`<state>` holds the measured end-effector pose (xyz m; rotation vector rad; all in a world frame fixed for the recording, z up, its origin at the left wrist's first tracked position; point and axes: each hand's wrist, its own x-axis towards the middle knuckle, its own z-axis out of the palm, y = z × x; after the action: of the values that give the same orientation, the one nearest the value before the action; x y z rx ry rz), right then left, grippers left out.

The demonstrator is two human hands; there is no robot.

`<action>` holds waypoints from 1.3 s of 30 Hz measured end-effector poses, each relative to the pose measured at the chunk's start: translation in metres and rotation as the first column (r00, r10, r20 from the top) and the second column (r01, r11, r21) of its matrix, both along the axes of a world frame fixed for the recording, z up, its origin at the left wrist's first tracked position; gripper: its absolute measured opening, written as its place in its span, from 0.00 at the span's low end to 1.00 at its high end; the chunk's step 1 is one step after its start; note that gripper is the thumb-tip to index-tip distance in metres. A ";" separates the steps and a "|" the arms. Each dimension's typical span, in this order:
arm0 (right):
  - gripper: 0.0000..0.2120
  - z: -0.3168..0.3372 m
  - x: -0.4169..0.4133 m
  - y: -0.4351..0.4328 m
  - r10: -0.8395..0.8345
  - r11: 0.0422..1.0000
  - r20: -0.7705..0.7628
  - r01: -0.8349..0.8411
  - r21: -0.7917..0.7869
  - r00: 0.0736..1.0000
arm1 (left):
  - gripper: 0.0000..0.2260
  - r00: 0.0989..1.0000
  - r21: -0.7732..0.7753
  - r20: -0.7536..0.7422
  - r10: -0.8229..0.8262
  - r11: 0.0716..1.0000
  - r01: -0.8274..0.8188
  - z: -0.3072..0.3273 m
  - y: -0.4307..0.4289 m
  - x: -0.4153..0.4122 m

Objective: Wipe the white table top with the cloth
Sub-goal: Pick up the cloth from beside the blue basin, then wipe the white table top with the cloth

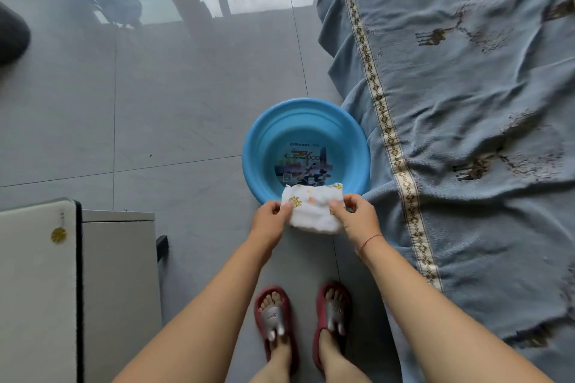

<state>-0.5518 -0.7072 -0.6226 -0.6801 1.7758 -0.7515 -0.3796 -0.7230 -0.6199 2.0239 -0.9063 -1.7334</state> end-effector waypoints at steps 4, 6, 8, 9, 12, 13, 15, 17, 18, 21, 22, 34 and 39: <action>0.03 0.073 0.008 -0.009 0.149 0.983 -0.031 -0.152 -0.101 0.988 | 0.09 0.992 -0.035 -0.116 0.044 0.998 -0.048 0.065 -0.005 0.015; 0.04 0.110 0.013 -0.013 0.194 0.970 -0.021 -0.195 -0.142 0.981 | 0.09 0.990 -0.088 -0.135 0.048 0.994 -0.061 0.102 -0.004 0.024; 0.05 0.148 0.020 -0.015 0.212 0.962 0.022 -0.204 -0.181 0.977 | 0.09 0.987 -0.148 -0.150 0.057 0.986 -0.079 0.139 -0.001 0.035; 0.05 0.167 0.024 -0.016 0.215 0.959 0.049 -0.201 -0.202 0.975 | 0.10 0.985 -0.181 -0.159 0.065 0.979 -0.093 0.158 0.000 0.040; 0.07 0.223 0.040 -0.020 0.237 0.945 0.095 -0.207 -0.252 0.967 | 0.10 0.977 -0.253 -0.188 0.101 0.956 -0.148 0.211 0.007 0.056; 0.07 0.242 0.046 -0.021 0.244 0.940 0.099 -0.210 -0.270 0.965 | 0.10 0.974 -0.270 -0.197 0.117 0.948 -0.168 0.229 0.010 0.062; 0.08 0.278 0.060 -0.023 0.257 0.926 0.114 -0.211 -0.313 0.960 | 0.10 0.966 -0.317 -0.211 0.149 0.925 -0.212 0.263 0.013 0.074; 0.09 0.313 0.076 -0.023 0.279 0.910 0.136 -0.216 -0.353 0.951 | 0.09 0.959 -0.369 -0.223 0.177 0.895 -0.251 0.296 0.016 0.087; 0.09 0.330 0.084 -0.023 0.295 0.901 0.153 -0.222 -0.373 0.943 | 0.09 0.956 -0.395 -0.225 0.188 0.880 -0.265 0.314 0.017 0.094; 0.10 0.378 0.105 -0.020 0.366 0.867 0.198 -0.255 -0.429 0.909 | 0.06 0.943 -0.462 -0.256 0.213 0.830 -0.313 0.361 0.025 0.114; 0.10 0.394 0.113 -0.020 0.390 0.850 0.198 -0.268 -0.453 0.899 | 0.05 0.939 -0.489 -0.262 0.222 0.808 -0.327 0.375 0.028 0.122; 0.13 0.506 0.198 0.029 0.777 0.527 0.091 -0.565 -0.635 0.622 | 0.07 0.846 -0.688 -0.115 0.520 0.573 -0.445 0.485 0.146 0.185; 0.13 0.516 0.236 0.086 0.907 0.357 0.051 -0.698 -0.621 0.419 | 0.08 0.699 -0.712 -0.075 0.712 0.452 -0.537 0.495 0.240 0.196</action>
<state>-0.3160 -0.6210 -0.1064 -1.5355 0.6011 -0.5494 -0.1834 -0.4830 -0.1254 1.6952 -0.5820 -0.5860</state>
